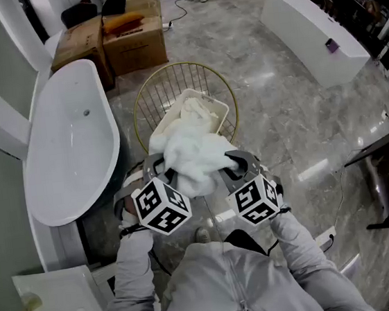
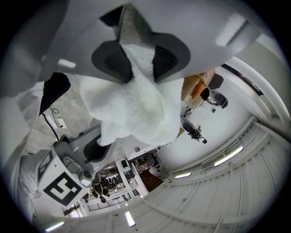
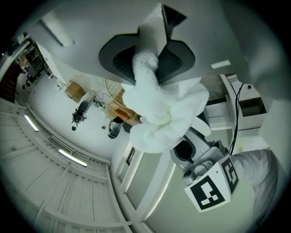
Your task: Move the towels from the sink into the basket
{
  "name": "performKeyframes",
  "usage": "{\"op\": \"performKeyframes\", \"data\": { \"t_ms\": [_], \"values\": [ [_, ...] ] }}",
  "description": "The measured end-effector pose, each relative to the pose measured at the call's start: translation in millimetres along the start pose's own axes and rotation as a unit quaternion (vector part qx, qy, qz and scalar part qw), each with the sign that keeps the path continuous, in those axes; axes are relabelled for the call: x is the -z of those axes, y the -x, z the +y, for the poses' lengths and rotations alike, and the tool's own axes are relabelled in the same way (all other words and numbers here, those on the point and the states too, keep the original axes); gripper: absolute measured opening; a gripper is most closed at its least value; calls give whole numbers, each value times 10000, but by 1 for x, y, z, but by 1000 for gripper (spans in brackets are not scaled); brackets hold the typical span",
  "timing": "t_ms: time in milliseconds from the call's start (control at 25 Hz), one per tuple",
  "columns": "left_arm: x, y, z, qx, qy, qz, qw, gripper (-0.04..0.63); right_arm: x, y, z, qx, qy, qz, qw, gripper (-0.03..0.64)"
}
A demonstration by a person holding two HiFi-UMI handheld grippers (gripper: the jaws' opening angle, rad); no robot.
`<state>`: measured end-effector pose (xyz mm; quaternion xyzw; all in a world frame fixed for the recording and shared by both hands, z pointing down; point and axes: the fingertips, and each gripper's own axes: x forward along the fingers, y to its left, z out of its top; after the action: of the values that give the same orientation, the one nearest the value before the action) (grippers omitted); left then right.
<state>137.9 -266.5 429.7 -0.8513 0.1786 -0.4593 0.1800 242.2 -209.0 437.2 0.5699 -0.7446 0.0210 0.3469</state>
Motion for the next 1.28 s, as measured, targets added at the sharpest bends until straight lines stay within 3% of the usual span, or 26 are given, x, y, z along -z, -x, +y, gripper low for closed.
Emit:
{"op": "performKeyframes", "data": {
  "t_ms": [240,600,840,1000,1280],
  "values": [
    [-13,-47,13,168,97,-15,9998,176,16,-36,-38,0,-117,235,9997,89],
    [-6,-141,47,100,870,518,9948,178,36,-137,-90,-816,191,474,9954,89],
    [1,-211,62,148,1526,1058,9825,178,57,-211,-121,-1607,576,690,9829,89],
    [10,-257,73,258,1819,1283,9746,178,72,-260,-137,-1899,848,838,9746,89],
    [36,-324,44,684,2507,1801,9487,179,114,-324,-135,-2467,1464,1287,9493,92]
  ]
}}
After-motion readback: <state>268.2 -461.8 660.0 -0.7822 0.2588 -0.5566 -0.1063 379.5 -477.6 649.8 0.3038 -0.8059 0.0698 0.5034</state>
